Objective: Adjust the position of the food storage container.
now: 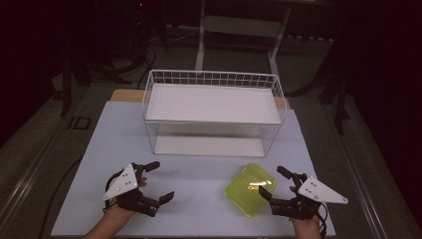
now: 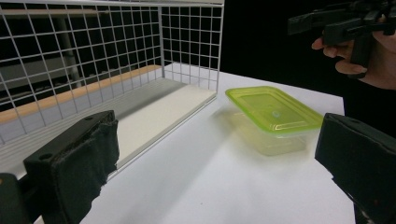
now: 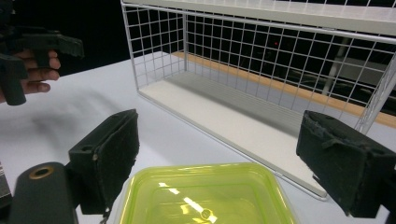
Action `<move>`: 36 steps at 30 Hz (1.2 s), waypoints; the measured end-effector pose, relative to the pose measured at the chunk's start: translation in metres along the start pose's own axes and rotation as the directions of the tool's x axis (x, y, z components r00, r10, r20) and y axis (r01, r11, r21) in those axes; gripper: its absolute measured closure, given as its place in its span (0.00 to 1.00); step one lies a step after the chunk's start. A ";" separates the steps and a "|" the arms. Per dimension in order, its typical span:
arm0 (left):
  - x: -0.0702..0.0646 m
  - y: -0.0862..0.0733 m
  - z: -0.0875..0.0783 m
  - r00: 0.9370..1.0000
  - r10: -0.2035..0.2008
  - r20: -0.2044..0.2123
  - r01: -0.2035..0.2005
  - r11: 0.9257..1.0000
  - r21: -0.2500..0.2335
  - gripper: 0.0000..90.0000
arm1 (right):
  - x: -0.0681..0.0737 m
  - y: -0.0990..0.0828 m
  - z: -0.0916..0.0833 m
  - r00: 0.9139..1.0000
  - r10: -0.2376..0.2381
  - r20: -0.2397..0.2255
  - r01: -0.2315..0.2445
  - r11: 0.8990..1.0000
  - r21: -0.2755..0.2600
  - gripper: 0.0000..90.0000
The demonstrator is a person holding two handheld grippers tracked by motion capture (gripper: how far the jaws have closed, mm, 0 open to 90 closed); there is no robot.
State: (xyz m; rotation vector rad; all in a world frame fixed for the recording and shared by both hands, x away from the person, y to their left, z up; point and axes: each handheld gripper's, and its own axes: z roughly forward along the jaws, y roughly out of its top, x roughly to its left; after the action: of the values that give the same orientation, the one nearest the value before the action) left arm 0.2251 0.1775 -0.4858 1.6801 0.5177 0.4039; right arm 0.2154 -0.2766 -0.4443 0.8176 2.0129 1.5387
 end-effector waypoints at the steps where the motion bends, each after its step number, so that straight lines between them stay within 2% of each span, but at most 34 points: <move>1: 0.000 0.000 0.000 1.000 0.003 0.003 -0.003 1.000 0.000 0.00 | 0.000 0.000 0.000 1.000 0.000 0.000 0.000 1.000 0.000 0.15; 5: -0.001 0.001 0.000 1.000 0.003 0.000 -0.003 1.000 -0.001 0.00 | 0.001 0.001 0.001 1.000 0.013 -0.007 -0.013 1.000 0.006 0.14; 6: -0.002 0.001 0.000 1.000 0.007 0.000 -0.007 1.000 0.000 0.00 | 0.001 0.002 0.002 1.000 0.022 -0.021 -0.022 1.000 0.012 0.14; 7: -0.002 0.000 0.000 1.000 0.013 0.002 -0.013 1.000 0.008 0.00 | 0.002 0.006 0.001 0.997 0.032 -0.064 -0.029 0.998 0.051 0.14; 8: -0.002 0.000 0.001 1.000 0.014 -0.002 -0.014 1.000 0.008 0.00 | 0.003 0.006 -0.001 0.997 0.033 -0.075 -0.029 0.998 0.053 0.14; 14: 0.000 0.000 0.001 1.000 0.002 -0.003 -0.002 1.000 0.003 0.00 | 0.005 0.011 -0.004 0.997 0.035 -0.071 -0.030 0.997 0.067 0.14; 15: 0.000 0.000 0.001 1.000 0.008 -0.009 -0.008 1.000 0.009 0.00 | 0.005 0.012 -0.005 0.991 0.073 -0.109 -0.065 0.995 0.074 0.15; 16: 0.000 0.000 0.001 1.000 0.008 -0.009 -0.008 1.000 0.009 0.00 | 0.005 0.012 -0.005 0.991 0.073 -0.109 -0.065 0.995 0.074 0.15; 17: -0.001 0.000 0.001 1.000 0.009 -0.007 -0.009 1.000 0.010 0.00 | 0.004 0.012 -0.005 0.988 0.092 -0.125 -0.082 0.993 0.081 0.15; 18: -0.001 0.000 0.001 1.000 0.008 -0.004 -0.008 1.000 0.008 0.00 | 0.005 0.012 -0.005 0.986 0.095 -0.134 -0.083 0.992 0.097 0.16; 19: -0.001 0.000 0.001 1.000 0.008 -0.003 -0.008 1.000 0.009 0.00 | 0.008 0.010 -0.005 0.989 0.068 -0.134 -0.053 0.992 0.116 0.16; 22: -0.001 0.000 0.001 1.000 0.007 -0.001 -0.007 1.000 0.008 0.00 | 0.009 0.009 -0.005 0.989 0.059 -0.134 -0.041 0.991 0.130 0.19; 23: -0.002 0.000 0.001 1.000 0.008 -0.001 -0.008 1.000 0.010 0.00 | 0.011 0.004 -0.005 0.988 0.059 -0.142 -0.035 0.986 0.165 0.30; 24: -0.002 0.000 0.001 1.000 0.011 0.000 -0.011 1.000 0.010 0.00 | 0.011 0.004 -0.005 0.988 0.059 -0.142 -0.035 0.986 0.165 0.30; 25: -0.003 0.000 0.001 1.000 0.015 0.001 -0.015 1.000 0.008 0.00 | 0.011 0.000 -0.004 0.987 0.058 -0.148 -0.028 0.981 0.194 0.37; 27: -0.004 0.000 0.001 1.000 0.016 0.003 -0.016 1.000 0.006 0.00 | 0.011 -0.001 -0.005 0.987 0.061 -0.150 -0.029 0.979 0.204 0.39; 28: -0.004 0.000 0.001 1.000 0.018 0.004 -0.018 1.000 0.008 0.00 | 0.012 -0.005 -0.005 0.988 0.070 -0.137 -0.039 0.974 0.223 0.48; 31: -0.004 0.000 0.001 1.000 0.024 0.002 -0.024 1.000 0.015 0.00 | 0.010 -0.012 -0.004 0.984 0.103 -0.143 -0.063 0.962 0.264 0.56; 33: -0.004 0.000 0.001 1.000 0.022 0.003 -0.022 1.000 0.013 0.00 | 0.009 -0.016 -0.003 0.987 0.092 -0.131 -0.051 0.957 0.285 0.63; 35: -0.005 0.000 0.001 1.000 0.025 0.002 -0.025 1.000 0.015 0.00 | 0.009 -0.020 -0.002 0.986 0.090 -0.138 -0.045 0.953 0.299 0.69; 36: -0.005 0.000 0.001 1.000 0.025 0.002 -0.025 1.000 0.015 0.00 | 0.009 -0.020 -0.002 0.986 0.090 -0.138 -0.045 0.953 0.299 0.69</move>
State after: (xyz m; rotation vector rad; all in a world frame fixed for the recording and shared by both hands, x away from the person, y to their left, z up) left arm 0.2219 0.1736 -0.4859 1.7023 0.5002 0.4173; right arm 0.2045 -0.2753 -0.4633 0.9154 2.3892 1.3896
